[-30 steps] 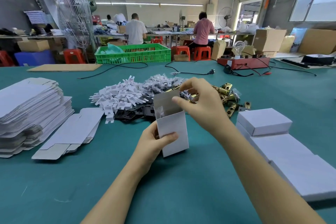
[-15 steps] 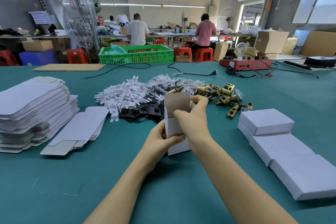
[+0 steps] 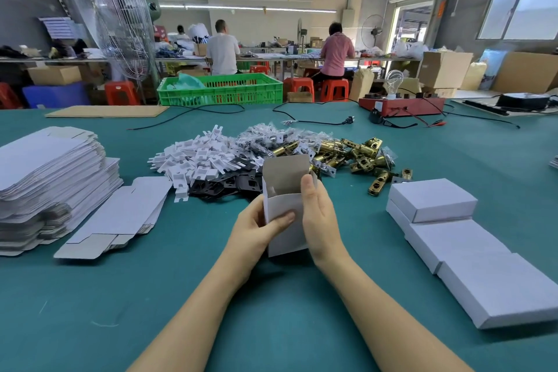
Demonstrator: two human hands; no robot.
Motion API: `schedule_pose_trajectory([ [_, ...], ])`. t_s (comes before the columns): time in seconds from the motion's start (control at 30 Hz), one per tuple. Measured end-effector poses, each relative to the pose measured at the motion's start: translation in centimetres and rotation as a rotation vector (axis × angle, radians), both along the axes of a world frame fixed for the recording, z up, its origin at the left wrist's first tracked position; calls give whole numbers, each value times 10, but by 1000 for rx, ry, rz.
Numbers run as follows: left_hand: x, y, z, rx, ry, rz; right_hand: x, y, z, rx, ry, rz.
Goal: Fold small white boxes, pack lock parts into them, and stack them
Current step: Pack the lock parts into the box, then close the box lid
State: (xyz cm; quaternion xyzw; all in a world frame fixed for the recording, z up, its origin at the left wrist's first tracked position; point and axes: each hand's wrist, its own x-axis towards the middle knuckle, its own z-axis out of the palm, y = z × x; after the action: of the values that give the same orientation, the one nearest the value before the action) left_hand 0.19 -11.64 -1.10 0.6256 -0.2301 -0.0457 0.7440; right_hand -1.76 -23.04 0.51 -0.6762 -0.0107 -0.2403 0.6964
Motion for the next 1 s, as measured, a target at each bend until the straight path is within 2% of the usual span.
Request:
schedule_pose_trajectory([
  [0.27,-7,-12,2,-94,-10,107,10,-2,-12,274,141,175],
  [0.43,-11,-12,10,-164,189,16,13,-8,-12,293,190,247],
  [0.53,-9,-10,14,-175,214,-60,14,-10,-10,314,195,292],
  [0.63,-6,-12,16,-176,263,-47,14,-12,-10,338,181,331],
  [0.77,-4,-10,17,-159,250,-90,14,-16,-11,332,200,369],
  [1.0,-2,-12,18,-164,205,-8,11,-17,-9,339,195,437],
])
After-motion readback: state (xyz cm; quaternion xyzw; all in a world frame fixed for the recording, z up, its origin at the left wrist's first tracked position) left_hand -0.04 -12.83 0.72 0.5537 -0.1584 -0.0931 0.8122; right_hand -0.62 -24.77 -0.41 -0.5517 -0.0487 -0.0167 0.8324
